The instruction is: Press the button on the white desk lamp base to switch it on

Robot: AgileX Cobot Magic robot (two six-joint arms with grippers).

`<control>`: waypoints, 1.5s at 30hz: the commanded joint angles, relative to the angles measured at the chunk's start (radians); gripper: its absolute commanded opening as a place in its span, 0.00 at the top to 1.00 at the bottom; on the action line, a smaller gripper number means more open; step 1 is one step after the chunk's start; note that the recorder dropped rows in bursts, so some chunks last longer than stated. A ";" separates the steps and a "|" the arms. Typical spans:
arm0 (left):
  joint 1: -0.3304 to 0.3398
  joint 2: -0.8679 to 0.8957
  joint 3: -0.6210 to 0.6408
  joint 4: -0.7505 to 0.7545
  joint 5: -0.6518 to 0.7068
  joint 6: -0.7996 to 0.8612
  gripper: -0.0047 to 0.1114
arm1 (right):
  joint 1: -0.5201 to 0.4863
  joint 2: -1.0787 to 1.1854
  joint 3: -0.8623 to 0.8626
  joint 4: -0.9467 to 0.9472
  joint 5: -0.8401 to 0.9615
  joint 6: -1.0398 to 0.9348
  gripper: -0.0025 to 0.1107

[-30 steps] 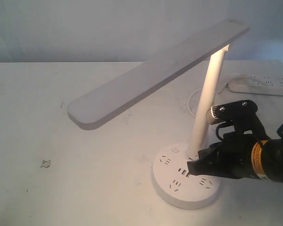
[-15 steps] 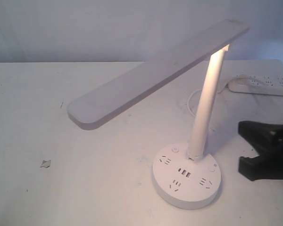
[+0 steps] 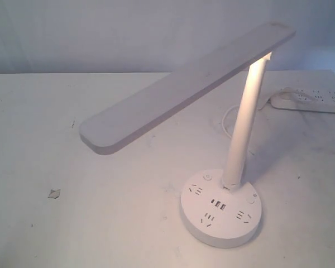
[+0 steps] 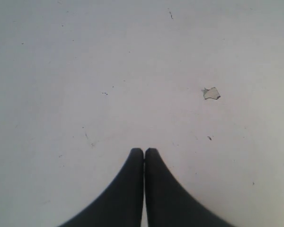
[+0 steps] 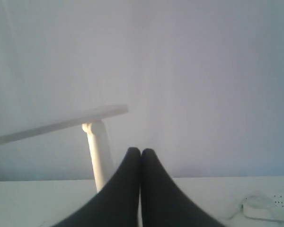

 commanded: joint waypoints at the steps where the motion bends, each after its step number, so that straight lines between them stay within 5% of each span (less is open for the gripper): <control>1: 0.001 -0.004 0.001 -0.004 0.008 -0.001 0.96 | -0.002 -0.006 0.025 0.002 0.025 0.018 0.98; 8: 0.001 -0.004 0.001 -0.004 0.008 -0.001 0.96 | -0.002 -0.006 0.210 0.098 -0.036 0.038 0.98; 27: 0.001 -0.004 0.001 -0.004 0.008 -0.001 0.96 | -0.001 -0.006 0.213 0.149 0.123 -0.101 0.98; 36: 0.001 -0.004 0.001 -0.004 0.008 -0.001 0.96 | -0.001 -0.006 0.213 0.103 -0.309 -0.209 0.98; 39: 0.001 -0.004 0.001 -0.004 0.008 -0.001 0.96 | -0.001 -0.006 0.213 0.068 -0.324 -0.224 0.98; 45: 0.001 -0.004 0.001 -0.004 0.008 -0.001 0.96 | -0.001 -0.006 0.213 0.094 -0.150 0.025 0.98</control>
